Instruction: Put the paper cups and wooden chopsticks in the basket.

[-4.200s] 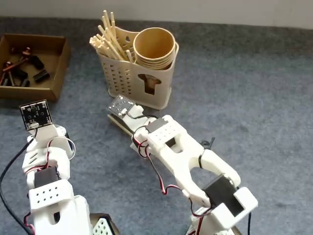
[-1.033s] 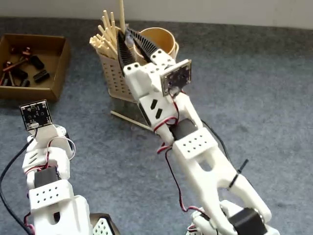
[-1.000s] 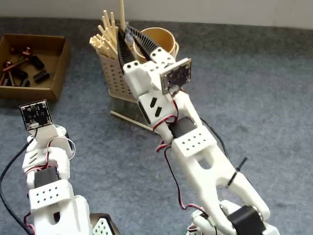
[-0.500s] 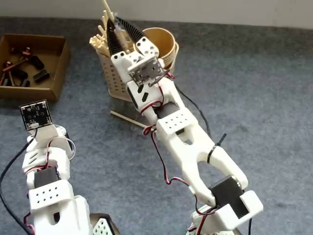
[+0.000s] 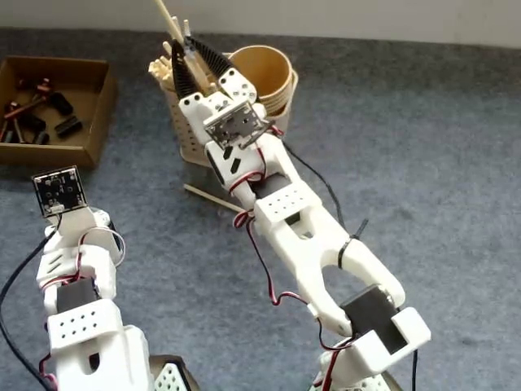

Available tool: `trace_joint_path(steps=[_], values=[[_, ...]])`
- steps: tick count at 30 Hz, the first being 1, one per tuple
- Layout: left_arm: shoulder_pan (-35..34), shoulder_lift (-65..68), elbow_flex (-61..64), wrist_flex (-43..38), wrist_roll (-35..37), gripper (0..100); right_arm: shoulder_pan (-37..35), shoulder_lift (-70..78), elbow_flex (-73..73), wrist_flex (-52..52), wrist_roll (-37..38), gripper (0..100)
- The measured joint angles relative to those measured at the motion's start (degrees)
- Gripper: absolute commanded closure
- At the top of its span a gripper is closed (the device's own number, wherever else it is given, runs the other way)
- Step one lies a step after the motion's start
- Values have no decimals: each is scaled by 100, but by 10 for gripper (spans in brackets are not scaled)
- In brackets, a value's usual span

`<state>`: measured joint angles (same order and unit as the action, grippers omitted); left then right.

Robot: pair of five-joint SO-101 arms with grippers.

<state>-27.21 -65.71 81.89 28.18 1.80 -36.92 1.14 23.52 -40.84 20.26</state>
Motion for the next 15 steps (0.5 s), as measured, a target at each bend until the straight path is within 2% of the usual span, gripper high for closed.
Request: trace_joint_path(steps=[3, 7, 15], values=[[0, 0, 0, 0, 0, 989, 0, 0, 0, 0, 0, 981], [0, 0, 0, 0, 0, 989, 0, 0, 0, 0, 0, 902], [0, 0, 0, 0, 0, 989, -9, 0, 0, 343, 0, 900]])
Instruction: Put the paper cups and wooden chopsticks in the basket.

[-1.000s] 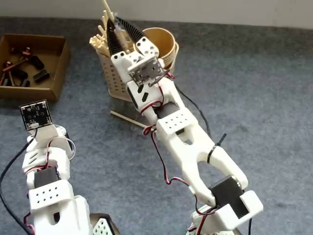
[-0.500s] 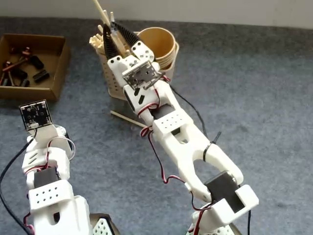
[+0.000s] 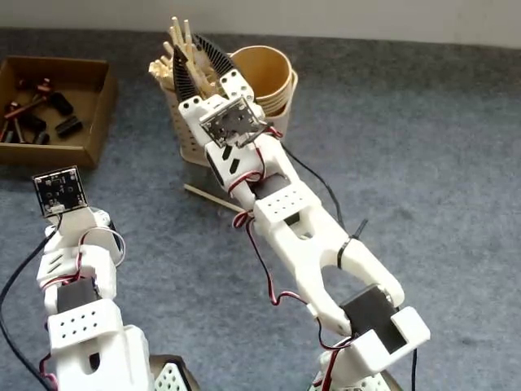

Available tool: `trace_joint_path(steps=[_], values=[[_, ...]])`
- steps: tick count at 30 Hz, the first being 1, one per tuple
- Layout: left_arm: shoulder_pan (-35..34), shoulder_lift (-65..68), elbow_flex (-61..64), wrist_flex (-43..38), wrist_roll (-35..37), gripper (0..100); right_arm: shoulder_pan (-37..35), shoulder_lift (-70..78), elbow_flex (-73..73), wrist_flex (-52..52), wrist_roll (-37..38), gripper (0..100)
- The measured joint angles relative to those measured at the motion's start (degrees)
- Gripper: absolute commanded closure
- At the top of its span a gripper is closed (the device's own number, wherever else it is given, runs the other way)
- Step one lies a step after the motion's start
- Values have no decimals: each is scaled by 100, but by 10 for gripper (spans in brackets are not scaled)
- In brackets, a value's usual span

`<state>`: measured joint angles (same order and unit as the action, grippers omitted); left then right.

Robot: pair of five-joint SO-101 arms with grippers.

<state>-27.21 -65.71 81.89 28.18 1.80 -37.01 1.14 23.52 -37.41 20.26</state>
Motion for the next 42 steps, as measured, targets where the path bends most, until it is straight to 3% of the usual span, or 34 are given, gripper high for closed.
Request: trace_joint_path(steps=[7, 11, 14, 21, 26, 42], values=[[0, 0, 0, 0, 0, 989, 0, 0, 0, 0, 0, 906], [0, 0, 0, 0, 0, 989, -35, -281, 246, 53, 0, 998], [0, 0, 0, 0, 0, 989, -185, -747, 510, 273, 0, 993], [0, 0, 0, 0, 0, 989, -316, -1776, 923, 1538, 0, 993], [0, 0, 0, 0, 0, 989, -325, -2602, 1187, 2268, -782, 993], [0, 0, 0, 0, 0, 989, -325, -3930, 1204, 6549, -2013, 992]])
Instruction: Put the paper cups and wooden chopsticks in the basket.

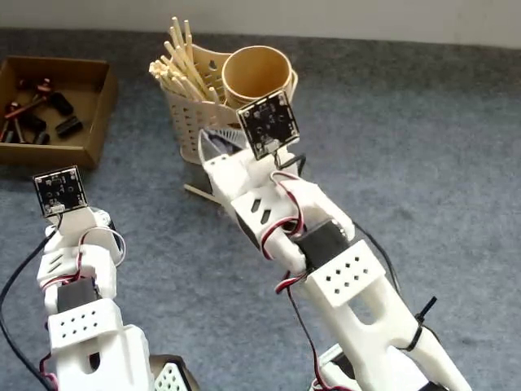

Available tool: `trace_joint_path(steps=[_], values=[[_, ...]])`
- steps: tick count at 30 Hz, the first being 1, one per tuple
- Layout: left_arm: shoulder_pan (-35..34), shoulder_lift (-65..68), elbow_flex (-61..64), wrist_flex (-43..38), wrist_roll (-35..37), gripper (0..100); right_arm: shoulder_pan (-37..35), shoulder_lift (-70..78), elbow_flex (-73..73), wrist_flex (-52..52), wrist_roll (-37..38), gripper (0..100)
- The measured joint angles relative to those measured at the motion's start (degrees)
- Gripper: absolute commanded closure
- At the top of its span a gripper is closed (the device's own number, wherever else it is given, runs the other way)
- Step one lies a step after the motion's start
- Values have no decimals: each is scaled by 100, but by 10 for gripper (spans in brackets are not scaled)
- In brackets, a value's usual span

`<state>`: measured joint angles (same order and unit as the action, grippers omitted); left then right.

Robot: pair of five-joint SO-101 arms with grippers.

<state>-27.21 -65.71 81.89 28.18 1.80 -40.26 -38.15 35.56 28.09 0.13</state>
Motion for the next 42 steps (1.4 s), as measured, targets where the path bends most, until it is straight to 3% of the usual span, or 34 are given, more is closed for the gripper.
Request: trace_joint_path(steps=[6, 11, 15, 21, 30, 37, 42], values=[[0, 0, 0, 0, 0, 989, 0, 0, 26, 1310, 26, 992], [0, 0, 0, 0, 0, 989, 0, -9, 281, 1925, 571, 992], [0, 0, 0, 0, 0, 989, 0, -9, 756, 1934, 1116, 973], [0, 0, 0, 0, 0, 989, 0, -9, 1169, 1934, 1389, 837], [0, 0, 0, 0, 0, 989, 0, 114, 1547, 1697, 1873, 835], [0, 0, 0, 0, 0, 989, -35, 1732, 1116, 1565, 1952, 835], [0, 0, 0, 0, 0, 989, -26, 2708, 492, 1556, 2409, 836]])
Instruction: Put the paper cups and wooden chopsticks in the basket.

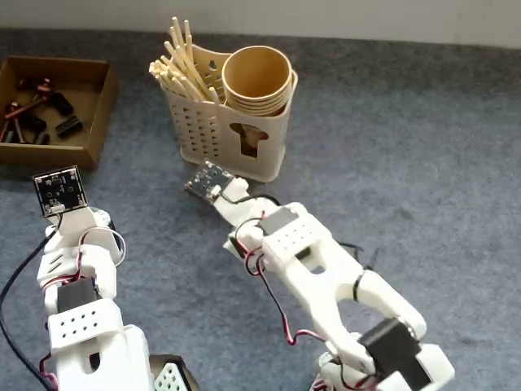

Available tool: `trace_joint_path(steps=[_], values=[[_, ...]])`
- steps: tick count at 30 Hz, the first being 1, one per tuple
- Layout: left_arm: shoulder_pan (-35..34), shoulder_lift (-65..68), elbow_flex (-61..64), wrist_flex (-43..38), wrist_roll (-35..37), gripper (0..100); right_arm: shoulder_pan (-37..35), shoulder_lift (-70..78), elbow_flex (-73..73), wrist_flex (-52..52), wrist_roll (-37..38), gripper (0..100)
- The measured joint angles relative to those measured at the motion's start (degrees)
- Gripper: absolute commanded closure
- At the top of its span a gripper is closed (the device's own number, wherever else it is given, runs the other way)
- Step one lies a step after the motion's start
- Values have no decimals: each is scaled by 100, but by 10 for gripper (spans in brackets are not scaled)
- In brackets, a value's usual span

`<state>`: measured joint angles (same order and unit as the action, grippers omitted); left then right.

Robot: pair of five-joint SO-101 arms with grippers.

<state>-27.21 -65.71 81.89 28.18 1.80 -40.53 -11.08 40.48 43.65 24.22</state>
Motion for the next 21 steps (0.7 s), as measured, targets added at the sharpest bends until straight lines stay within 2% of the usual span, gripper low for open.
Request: trace_joint_path(steps=[11, 16, 21], values=[[0, 0, 0, 0, 0, 989, 176, 1442, -941, -9, 114, 844], [0, 0, 0, 0, 0, 989, 264, 1644, -1020, -9, 114, 997], [0, 0, 0, 0, 0, 989, 264, 1653, -1020, -9, 132, 992]])
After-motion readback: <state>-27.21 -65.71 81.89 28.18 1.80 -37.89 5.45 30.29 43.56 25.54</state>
